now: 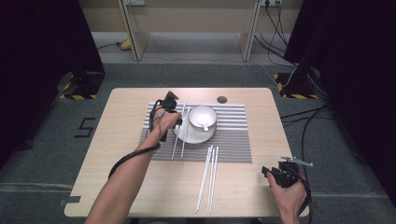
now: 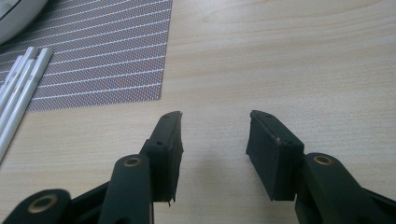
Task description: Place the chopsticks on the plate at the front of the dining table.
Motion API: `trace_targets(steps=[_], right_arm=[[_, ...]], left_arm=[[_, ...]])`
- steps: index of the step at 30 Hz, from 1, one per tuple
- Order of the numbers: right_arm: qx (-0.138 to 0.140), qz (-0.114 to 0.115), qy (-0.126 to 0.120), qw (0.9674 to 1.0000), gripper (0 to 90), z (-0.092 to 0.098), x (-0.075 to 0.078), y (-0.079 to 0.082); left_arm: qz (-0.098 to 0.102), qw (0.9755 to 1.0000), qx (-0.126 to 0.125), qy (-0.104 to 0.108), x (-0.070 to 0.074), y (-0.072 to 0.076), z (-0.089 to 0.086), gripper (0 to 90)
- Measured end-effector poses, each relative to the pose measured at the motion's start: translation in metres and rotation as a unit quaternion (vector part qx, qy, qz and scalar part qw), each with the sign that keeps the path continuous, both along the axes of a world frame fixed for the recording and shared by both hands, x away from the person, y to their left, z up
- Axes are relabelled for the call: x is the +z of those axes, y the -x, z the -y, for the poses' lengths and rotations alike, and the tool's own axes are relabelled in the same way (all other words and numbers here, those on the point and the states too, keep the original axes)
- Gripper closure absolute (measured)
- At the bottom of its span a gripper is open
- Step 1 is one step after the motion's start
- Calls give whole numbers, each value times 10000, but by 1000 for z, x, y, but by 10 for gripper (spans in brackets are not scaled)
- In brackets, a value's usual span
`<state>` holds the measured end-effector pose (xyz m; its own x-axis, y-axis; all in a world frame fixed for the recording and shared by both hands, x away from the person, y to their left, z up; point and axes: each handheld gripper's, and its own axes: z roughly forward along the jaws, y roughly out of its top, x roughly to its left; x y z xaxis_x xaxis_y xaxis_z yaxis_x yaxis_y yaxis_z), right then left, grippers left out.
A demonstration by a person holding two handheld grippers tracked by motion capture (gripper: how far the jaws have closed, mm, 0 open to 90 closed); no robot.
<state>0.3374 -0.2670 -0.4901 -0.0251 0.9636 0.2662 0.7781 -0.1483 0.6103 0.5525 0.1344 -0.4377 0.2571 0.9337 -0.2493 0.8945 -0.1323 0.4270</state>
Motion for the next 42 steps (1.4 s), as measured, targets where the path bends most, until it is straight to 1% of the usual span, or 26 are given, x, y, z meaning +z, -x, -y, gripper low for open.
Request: trace_targets(steps=[6,10,15,16,17,18,27,39,42], right_arm=[[6,15,17,10000,548,1,0,0],[-23,-6,-15,10000,548,0,0,0],[20,23,14,10000,548,1,0,0],[11,17,6,10000,547,0,0,0],[-53,-28,-51,10000,547,-1,1,1],[12,17,10,10000,547,1,0,0],[15,7,-6,10000,547,0,0,0],[21,-4,-3,10000,546,0,0,0],[18,-8,-13,10000,545,0,0,0]], left_arm=[[7,10000,70,-19,-3,-2,1,845],[-15,9999,98,-38,-5,-2,2,845],[-66,9999,136,-66,-9,-4,2,845],[-70,9998,144,-72,-10,-4,2,845],[-81,9998,149,-72,-11,-4,2,845],[-85,9998,154,-70,-12,-4,2,845],[-118,9997,219,-88,-16,-5,1,845],[-116,9995,280,-74,-18,-6,2,842],[-37,9996,272,-78,-17,-6,2,834]])
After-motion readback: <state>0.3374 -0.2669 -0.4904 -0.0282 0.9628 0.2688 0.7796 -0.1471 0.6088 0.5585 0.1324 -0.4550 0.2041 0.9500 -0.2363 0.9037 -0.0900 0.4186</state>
